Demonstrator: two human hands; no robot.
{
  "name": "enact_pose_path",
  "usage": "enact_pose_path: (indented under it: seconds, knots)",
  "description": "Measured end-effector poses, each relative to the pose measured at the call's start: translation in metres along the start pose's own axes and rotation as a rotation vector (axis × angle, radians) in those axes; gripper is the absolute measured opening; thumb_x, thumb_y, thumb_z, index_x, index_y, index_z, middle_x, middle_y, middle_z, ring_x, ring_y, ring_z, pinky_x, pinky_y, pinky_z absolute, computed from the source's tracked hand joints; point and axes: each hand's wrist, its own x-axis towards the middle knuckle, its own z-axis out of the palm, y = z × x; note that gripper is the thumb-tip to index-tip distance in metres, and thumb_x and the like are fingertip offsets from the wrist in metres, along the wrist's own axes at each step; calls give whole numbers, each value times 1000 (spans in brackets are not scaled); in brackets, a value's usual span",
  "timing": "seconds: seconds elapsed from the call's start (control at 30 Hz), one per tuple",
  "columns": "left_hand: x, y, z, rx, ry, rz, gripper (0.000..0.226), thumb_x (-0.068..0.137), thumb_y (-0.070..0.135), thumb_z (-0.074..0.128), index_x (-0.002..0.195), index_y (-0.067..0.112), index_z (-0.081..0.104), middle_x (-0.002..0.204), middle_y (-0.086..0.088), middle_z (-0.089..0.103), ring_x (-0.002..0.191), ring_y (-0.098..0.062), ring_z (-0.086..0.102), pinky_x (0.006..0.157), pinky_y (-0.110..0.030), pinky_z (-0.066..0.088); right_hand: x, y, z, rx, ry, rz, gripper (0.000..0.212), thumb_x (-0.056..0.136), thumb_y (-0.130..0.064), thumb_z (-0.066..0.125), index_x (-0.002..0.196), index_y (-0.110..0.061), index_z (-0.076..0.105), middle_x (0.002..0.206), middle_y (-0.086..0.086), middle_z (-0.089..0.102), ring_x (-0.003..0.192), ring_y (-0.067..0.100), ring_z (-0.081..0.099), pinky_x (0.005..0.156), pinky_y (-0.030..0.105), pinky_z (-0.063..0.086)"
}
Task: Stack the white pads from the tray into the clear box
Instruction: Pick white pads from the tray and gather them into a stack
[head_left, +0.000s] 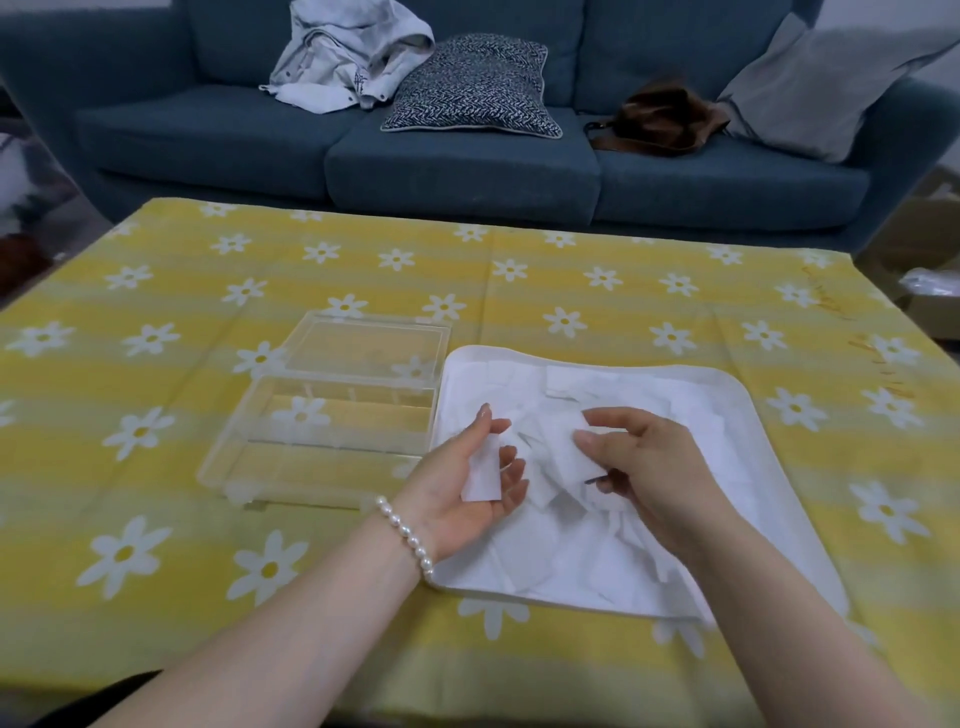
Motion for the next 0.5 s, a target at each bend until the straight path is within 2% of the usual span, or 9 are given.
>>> enact_pose_path:
  seconds: [0.1, 0.2, 0.3, 0.37, 0.43, 0.5]
  knots:
    - [-2, -7, 4, 13, -63, 4, 37, 87, 51, 55, 93, 16, 61, 75, -6, 59, 65, -16, 57, 58, -26, 50, -3, 0, 6, 91, -56, 67, 8, 79, -4, 69, 80, -8, 62, 63, 10, 61, 56, 24, 49, 49, 27, 39]
    - [-8, -12, 9, 30, -154, 9, 53, 88, 61, 41, 100, 15, 65, 89, -7, 69, 76, -18, 62, 63, -25, 45, -9, 1, 15, 98, -43, 68, 9, 78, -5, 70, 76, -2, 62, 63, 14, 60, 47, 16, 53, 43, 22, 41]
    - [-14, -16, 15, 12, -234, 2, 71, 86, 67, 31, 99, 11, 72, 104, -11, 71, 82, -21, 69, 63, -28, 52, -17, 1, 27, 98, -1, 62, 13, 78, -8, 72, 75, 1, 64, 59, 13, 61, 41, 14, 54, 40, 20, 43]
    - [-15, -19, 17, -16, -245, 12, 72, 82, 71, 32, 90, 12, 73, 97, -12, 71, 72, -22, 67, 63, -29, 48, -22, 1, 35, 102, 41, 55, 13, 80, -8, 71, 73, 1, 64, 52, 9, 62, 37, 15, 56, 39, 19, 44]
    - [-14, -19, 18, -46, -212, 16, 67, 75, 72, 40, 101, 14, 60, 90, -12, 69, 70, -25, 63, 61, -31, 42, -27, 2, 39, 66, 75, 26, 16, 82, -9, 69, 69, -1, 65, 48, 5, 62, 35, 16, 56, 37, 18, 43]
    - [-12, -19, 17, -12, -195, 34, 64, 76, 69, 43, 108, 16, 55, 90, -11, 71, 71, -25, 66, 58, -30, 46, -29, 4, 41, -59, 82, -39, 22, 85, -13, 67, 65, -5, 66, 44, -1, 59, 34, 13, 53, 39, 18, 40]
